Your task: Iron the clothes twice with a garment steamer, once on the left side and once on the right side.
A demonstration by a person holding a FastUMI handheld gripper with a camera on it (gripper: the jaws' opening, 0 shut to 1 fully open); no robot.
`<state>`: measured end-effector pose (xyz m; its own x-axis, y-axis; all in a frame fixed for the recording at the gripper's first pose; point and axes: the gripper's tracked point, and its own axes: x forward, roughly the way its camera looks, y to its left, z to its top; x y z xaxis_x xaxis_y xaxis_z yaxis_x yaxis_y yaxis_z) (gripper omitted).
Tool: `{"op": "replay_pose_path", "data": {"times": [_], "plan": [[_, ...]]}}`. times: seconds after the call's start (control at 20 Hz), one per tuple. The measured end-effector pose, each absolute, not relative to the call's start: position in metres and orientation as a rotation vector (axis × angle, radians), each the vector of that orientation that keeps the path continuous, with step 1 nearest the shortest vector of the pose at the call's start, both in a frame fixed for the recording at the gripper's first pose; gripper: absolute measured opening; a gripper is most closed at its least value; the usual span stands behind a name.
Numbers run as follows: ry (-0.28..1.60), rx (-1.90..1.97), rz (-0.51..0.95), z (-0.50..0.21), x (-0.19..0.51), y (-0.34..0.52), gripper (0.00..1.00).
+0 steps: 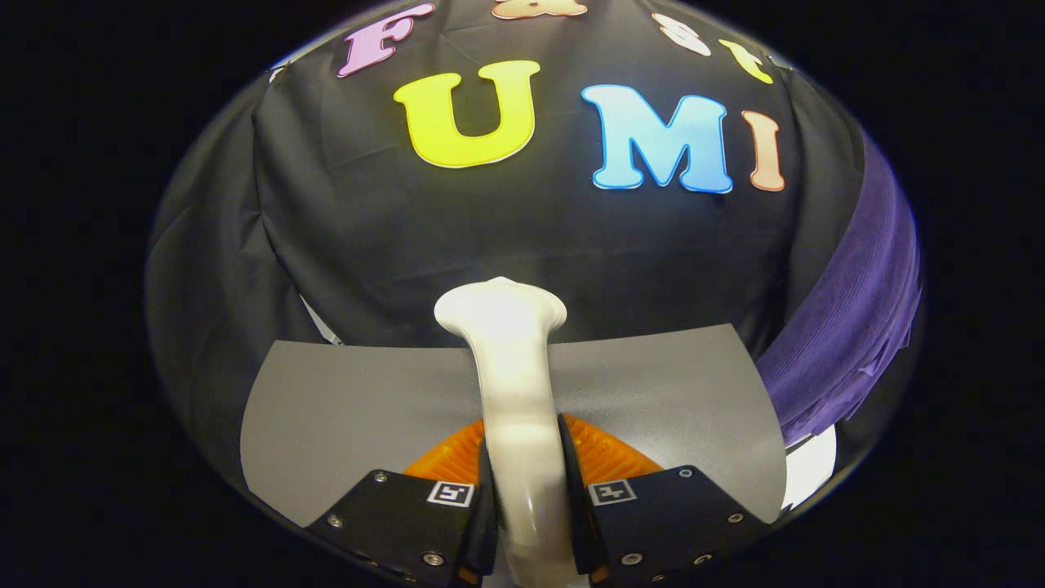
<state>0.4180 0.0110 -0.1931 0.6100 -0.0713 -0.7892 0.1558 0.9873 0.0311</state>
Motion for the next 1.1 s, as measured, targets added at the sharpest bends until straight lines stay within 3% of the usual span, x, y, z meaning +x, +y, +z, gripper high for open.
{"op": "replay_pose_path", "data": {"times": [0.4,1.1], "plan": [[0.689,0.121,-0.120,-0.145,0.376,0.013,0.35],[0.332,0.065,-0.116,-0.038,0.235,-0.015,0.34]]}}
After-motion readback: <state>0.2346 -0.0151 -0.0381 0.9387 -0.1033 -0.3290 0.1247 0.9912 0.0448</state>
